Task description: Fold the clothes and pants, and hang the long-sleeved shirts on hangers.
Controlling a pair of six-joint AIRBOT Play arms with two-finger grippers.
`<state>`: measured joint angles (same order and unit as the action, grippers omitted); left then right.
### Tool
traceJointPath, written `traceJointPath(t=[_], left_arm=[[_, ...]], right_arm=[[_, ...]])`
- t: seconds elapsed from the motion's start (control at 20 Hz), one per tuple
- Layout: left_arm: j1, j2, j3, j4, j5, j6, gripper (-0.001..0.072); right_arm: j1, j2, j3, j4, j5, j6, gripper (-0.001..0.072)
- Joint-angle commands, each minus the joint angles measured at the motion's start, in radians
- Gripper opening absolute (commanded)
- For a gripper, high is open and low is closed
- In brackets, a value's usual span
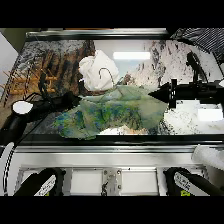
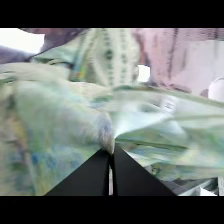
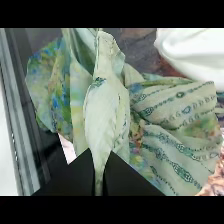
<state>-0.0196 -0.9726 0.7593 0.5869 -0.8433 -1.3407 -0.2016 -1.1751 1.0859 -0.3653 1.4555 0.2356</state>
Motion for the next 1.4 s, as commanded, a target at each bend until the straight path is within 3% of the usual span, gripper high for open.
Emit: traceJointPath(t=[0.0,0.1,0.45,1.15,1.2,1.25,1.3,1.35], left_arm=[[-0.082,0.146,0.002,0.012,0.011,0.001,0.0006],[-0.174,0.223,0.002,0.067,0.027,-0.013,0.0006],[-0.427,0.366,0.042,0.351,0.079,-0.267,0.0006],[-0.475,0.148,0.512,0.599,-0.313,-0.299,0.0008],[-0.475,0.141,0.525,0.599,-0.355,-0.307,0.0097],[-0.475,0.135,0.535,0.600,-0.389,-0.324,0.0467],[-0.473,0.136,0.545,0.603,-0.402,-0.343,0.0649],[-0.459,0.145,0.562,0.613,-0.412,-0.352,0.0621]], right_arm=[[0.045,-0.005,-0.096,0.166,-0.056,-0.074,0.0006],[0.094,-0.016,-0.127,0.234,-0.063,-0.105,0.0005],[0.276,-0.091,-0.131,0.476,-0.064,-0.188,0.0006],[0.351,-0.117,-0.131,0.527,-0.064,-0.213,0.0015],[0.351,-0.117,-0.131,0.527,-0.064,-0.213,0.0016],[0.350,-0.117,-0.131,0.527,-0.064,-0.213,0.0014],[0.348,-0.116,-0.131,0.527,-0.064,-0.213,0.0012],[0.344,-0.116,-0.130,0.527,-0.064,-0.211,0.0011]])
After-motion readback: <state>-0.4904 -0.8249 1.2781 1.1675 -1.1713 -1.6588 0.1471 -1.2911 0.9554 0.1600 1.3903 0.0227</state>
